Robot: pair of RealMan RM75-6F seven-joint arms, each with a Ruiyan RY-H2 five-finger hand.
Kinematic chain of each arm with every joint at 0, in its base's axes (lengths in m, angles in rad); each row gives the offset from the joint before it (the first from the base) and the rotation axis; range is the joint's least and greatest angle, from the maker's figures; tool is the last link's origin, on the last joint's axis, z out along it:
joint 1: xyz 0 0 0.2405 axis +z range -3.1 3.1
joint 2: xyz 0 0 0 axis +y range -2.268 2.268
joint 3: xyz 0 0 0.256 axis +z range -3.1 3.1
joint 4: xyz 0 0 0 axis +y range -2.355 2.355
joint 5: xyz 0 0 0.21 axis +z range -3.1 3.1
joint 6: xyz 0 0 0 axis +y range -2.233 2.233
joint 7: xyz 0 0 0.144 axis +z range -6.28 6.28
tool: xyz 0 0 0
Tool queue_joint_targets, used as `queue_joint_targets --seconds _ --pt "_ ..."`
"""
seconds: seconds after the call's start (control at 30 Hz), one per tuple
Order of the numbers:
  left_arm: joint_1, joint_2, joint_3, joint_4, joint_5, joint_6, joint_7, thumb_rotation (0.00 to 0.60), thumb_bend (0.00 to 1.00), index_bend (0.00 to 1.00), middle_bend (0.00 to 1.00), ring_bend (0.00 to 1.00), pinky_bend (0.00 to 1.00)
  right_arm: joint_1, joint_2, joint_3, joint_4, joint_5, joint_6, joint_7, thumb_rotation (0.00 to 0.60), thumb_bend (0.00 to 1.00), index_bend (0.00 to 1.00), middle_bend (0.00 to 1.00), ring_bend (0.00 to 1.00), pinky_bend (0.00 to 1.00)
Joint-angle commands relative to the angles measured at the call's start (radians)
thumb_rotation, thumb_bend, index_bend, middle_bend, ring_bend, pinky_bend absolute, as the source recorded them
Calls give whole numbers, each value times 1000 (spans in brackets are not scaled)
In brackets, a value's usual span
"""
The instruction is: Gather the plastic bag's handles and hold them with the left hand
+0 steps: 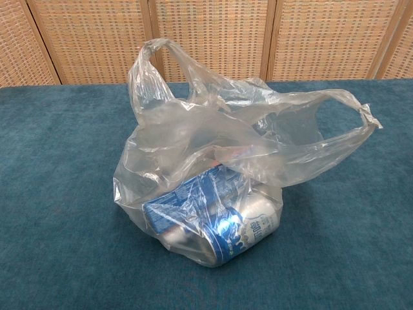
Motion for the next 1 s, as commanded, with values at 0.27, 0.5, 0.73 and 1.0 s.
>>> queue_joint_targets --seconds 0.27,0.5,0.73,1.0 --pt "-3 -2 -3 -4 -15 -14 13 600 164 0 0 0 0 10 4 -9 -8 15 -41 -8 600 0 0 0 0 0" --pt "-4 -2 -12 -2 -36 -20 6 600 166 0 0 0 0 99 -17 13 7 23 -164 51 600 0 0 0 0 0" --pt "-17 -1 -32 -16 -75 -45 13 600 164 0 0 0 0 246 -122 63 110 3 -290 172 600 0 0 0 0 0" --pt "-33 -1 -56 -22 -132 -77 20 600 166 0 0 0 0 391 -265 124 210 -9 -363 225 600 0 0 0 0 0"
